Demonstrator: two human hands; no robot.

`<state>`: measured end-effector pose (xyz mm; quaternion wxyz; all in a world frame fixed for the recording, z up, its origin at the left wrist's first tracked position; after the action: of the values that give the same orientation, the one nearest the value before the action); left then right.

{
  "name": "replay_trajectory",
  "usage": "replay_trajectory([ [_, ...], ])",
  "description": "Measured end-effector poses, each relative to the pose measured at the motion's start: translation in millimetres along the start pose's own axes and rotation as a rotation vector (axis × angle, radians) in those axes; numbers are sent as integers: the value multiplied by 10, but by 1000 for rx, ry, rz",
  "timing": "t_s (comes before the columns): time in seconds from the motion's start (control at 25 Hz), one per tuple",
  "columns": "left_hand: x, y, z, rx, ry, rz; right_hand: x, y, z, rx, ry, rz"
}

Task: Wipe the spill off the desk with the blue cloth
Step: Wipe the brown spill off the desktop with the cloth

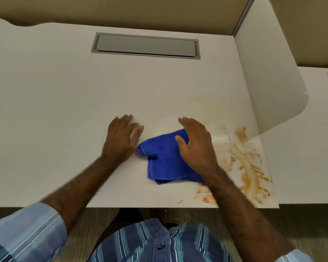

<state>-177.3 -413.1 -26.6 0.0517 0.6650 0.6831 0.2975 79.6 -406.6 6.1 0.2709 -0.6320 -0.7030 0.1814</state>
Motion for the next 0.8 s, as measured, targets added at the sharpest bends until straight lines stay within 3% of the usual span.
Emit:
replay_trajectory([
  [0.16, -33, 432, 126, 29, -152, 31, 400, 280, -26, -316, -211, 72],
  [0.28, 48, 533, 193, 20, -307, -77, 451, 389, 30, -190, -272, 155],
  [0.4, 130, 569, 80, -203, -424, -184, 433, 388, -113, -11, -199, 169],
  [0.64, 666, 949, -815, -436, -155, -73, 662, -108, -994, 364, 46, 146],
  [0.8, 885, 1238, -1433, -440, -108, 87, 685, -487, -1546, 475, 94, 54],
])
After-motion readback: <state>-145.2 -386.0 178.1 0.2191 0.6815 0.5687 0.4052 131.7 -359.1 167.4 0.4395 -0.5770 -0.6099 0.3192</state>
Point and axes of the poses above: each hand's wrist, its own x-axis towards the middle knuckle, its own z-axis out of the palm, y = z × x, the point moved 4 cm from there along x, towards the middle knuckle, and after that the axes turned 13 degrees about y, right-handed, at the moved point
